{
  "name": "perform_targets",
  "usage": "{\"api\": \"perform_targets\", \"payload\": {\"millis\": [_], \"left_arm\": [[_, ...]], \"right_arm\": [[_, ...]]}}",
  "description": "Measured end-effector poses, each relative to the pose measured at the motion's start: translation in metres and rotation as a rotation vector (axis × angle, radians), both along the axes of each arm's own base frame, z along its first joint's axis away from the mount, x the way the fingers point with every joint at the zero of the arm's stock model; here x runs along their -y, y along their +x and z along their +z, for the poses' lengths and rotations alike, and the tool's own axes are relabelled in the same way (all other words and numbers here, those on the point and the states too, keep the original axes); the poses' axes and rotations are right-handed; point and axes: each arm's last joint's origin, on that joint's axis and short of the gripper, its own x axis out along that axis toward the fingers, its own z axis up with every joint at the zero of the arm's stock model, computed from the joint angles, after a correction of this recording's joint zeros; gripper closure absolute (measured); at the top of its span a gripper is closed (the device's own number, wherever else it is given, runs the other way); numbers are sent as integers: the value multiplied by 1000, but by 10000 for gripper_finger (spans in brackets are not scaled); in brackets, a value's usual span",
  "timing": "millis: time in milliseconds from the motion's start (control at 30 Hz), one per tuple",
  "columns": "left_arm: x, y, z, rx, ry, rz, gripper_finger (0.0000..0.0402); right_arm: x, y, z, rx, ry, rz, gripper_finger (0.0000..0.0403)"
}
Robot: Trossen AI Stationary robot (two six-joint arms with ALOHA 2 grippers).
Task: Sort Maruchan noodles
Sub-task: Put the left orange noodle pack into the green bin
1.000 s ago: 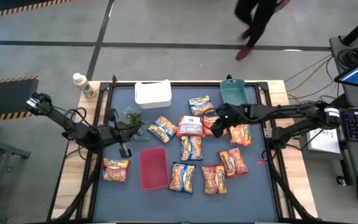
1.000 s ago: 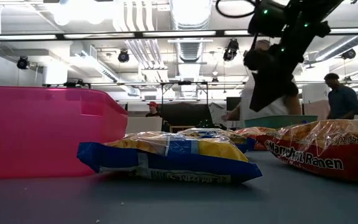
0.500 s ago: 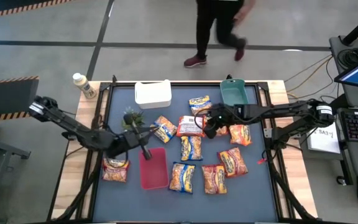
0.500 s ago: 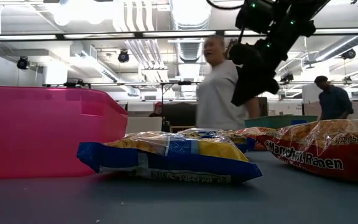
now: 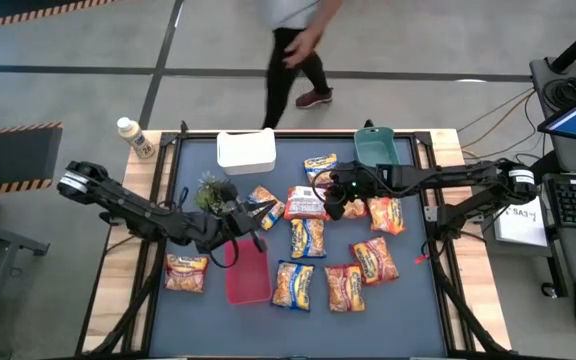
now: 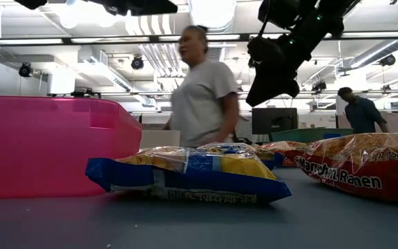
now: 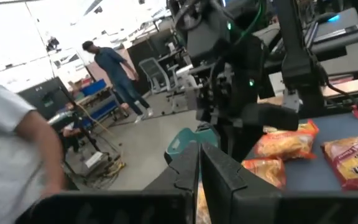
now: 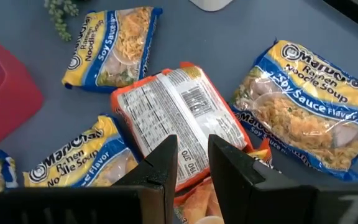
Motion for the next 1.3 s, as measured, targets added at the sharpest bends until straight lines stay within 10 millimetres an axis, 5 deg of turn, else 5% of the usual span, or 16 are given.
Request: {"api": "perform_targets", "payload": {"millis": [200, 467, 800, 1033, 1300], "left_arm": [[5, 8, -14, -12, -73, -136, 402], [6, 10, -29, -252, -61, -364, 402], [-33, 13, -38, -474, -65, -313, 402], [-64, 19, -36, -448, -100, -373, 402], [-73, 20, -34, -426, -106, -349, 402]], "right_arm": [[1, 2, 6, 15, -17, -5, 323], [1, 3, 7, 20, -23, -5, 323], [6, 10, 11, 128, 30, -60, 323], [24, 26, 19, 127, 155, -61, 323], [23, 39, 32, -121, 201, -7, 323]]}}
